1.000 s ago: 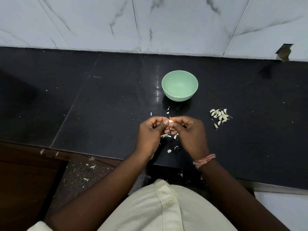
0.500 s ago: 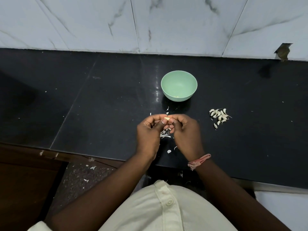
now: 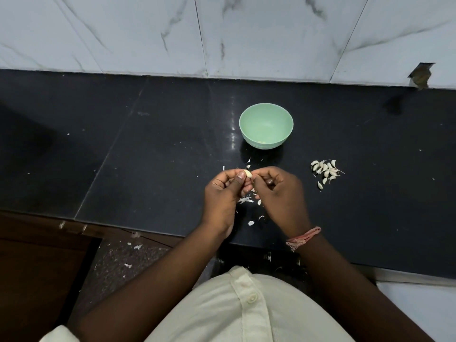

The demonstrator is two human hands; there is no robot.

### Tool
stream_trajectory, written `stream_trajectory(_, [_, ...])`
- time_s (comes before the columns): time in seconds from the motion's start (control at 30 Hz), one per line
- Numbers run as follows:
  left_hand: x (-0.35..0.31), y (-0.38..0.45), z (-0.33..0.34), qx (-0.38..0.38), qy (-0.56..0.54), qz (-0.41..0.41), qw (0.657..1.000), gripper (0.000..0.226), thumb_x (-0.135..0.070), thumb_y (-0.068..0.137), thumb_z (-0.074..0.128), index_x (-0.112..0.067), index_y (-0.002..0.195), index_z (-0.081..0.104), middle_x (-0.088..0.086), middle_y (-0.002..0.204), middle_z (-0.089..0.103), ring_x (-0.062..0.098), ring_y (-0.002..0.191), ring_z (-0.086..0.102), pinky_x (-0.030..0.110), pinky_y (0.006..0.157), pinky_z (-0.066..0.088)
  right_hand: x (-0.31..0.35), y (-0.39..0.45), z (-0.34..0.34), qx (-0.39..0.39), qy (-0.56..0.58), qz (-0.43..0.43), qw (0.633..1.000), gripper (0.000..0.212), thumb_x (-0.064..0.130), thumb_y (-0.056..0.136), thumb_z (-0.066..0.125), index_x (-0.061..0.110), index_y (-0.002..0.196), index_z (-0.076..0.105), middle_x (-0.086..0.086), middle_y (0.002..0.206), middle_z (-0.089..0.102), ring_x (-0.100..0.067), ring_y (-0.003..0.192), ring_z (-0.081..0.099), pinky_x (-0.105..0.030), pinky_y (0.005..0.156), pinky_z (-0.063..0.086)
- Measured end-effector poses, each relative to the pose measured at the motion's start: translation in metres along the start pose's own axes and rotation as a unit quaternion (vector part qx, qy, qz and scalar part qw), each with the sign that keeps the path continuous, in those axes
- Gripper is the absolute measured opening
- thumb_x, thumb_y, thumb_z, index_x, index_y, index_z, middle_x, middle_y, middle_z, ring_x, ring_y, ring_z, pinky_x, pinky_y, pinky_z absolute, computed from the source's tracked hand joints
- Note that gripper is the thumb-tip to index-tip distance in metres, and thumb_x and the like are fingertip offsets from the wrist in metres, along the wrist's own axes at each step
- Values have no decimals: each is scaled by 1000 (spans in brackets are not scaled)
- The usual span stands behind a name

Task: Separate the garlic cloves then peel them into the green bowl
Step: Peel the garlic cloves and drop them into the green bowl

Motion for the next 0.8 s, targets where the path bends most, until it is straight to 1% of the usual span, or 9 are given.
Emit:
stream_trajectory(0.1, [2, -1, 2, 12, -15, -11, 1000, 10, -2, 98, 59, 1, 103, 67, 9, 85, 72, 13, 79, 68, 22, 73, 56, 4, -2, -1, -2, 18, 9, 1000, 16, 9, 88, 71, 25, 85, 75, 12, 73, 75, -2, 68, 71, -24, 67, 58])
stream_trajectory(0.17, [3, -2, 3, 13, -20, -15, 1000, 11, -1, 97, 61, 0, 105, 68, 8, 86, 72, 12, 79, 68, 22, 72, 56, 4, -2, -2, -3, 17, 13, 1000, 12, 10, 89, 72, 20, 84, 76, 11, 72, 75, -1, 66, 70, -21, 64, 56])
stream_trajectory(0.23, [2, -2, 3, 10, -19, -16, 1000, 15, 0, 94, 64, 0, 108, 70, 10, 87, 73, 13, 78, 67, 22, 72, 55, 4, -3, -2, -2, 3, 9, 1000, 8, 11, 88, 72, 17, 85, 77, 9, 71, 74, -2, 65, 70, -24, 64, 58])
stream_trajectory(0.3, [2, -2, 2, 4, -19, -18, 1000, 16, -1, 93, 66, 1, 108, 72, 12, 89, 73, 14, 79, 67, 22, 73, 55, 4, -3, -1, 0, -15, -1, 1000, 7, 13, 88, 71, 18, 85, 76, 10, 70, 74, -4, 66, 70, -30, 66, 59])
stream_trajectory(0.4, [3, -3, 1, -4, -18, -27, 999, 9, -2, 94, 67, -2, 99, 74, 11, 86, 73, 15, 79, 67, 23, 73, 56, 7, -4, 0, 7, -31, -14, 999, 10, 12, 88, 70, 17, 81, 74, 10, 68, 72, -5, 64, 68, -29, 65, 57])
stream_trajectory(0.47, [4, -4, 1, -6, -21, -33, 999, 9, -2, 94, 66, -4, 94, 75, 11, 86, 73, 15, 80, 68, 23, 73, 57, 7, -4, -1, 5, -49, -26, 998, 12, 12, 88, 70, 18, 78, 73, 9, 67, 70, -7, 63, 66, -30, 64, 55])
stream_trajectory(0.6, [6, -6, -1, -9, -34, -50, 998, 10, -2, 94, 66, -4, 92, 76, 10, 85, 74, 14, 78, 69, 22, 74, 59, 5, -3, 0, 12, -61, -36, 997, 11, 14, 89, 69, 19, 79, 72, 7, 69, 70, -11, 64, 66, -36, 65, 56])
stream_trajectory(0.7, [10, -5, -4, -19, -41, -61, 997, 10, -1, 94, 66, 1, 96, 75, 11, 84, 74, 14, 78, 70, 21, 73, 58, 3, -3, 2, 26, -58, -25, 998, 9, 15, 90, 68, 18, 82, 72, 7, 69, 72, -10, 60, 66, -34, 64, 58])
stream_trajectory(0.8, [11, -5, -8, -19, -31, -61, 997, 13, -1, 93, 66, 7, 101, 73, 14, 87, 73, 16, 80, 70, 21, 75, 58, 1, -5, 4, 54, -20, 21, 998, 12, 11, 91, 66, 16, 82, 71, 6, 69, 74, -6, 51, 63, -25, 54, 55])
Point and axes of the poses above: each hand's wrist, its own y-axis towards the middle knuckle, its own z-axis out of the palm, x = y × z, the point moved 7 cm from there along y, towards the middle knuckle
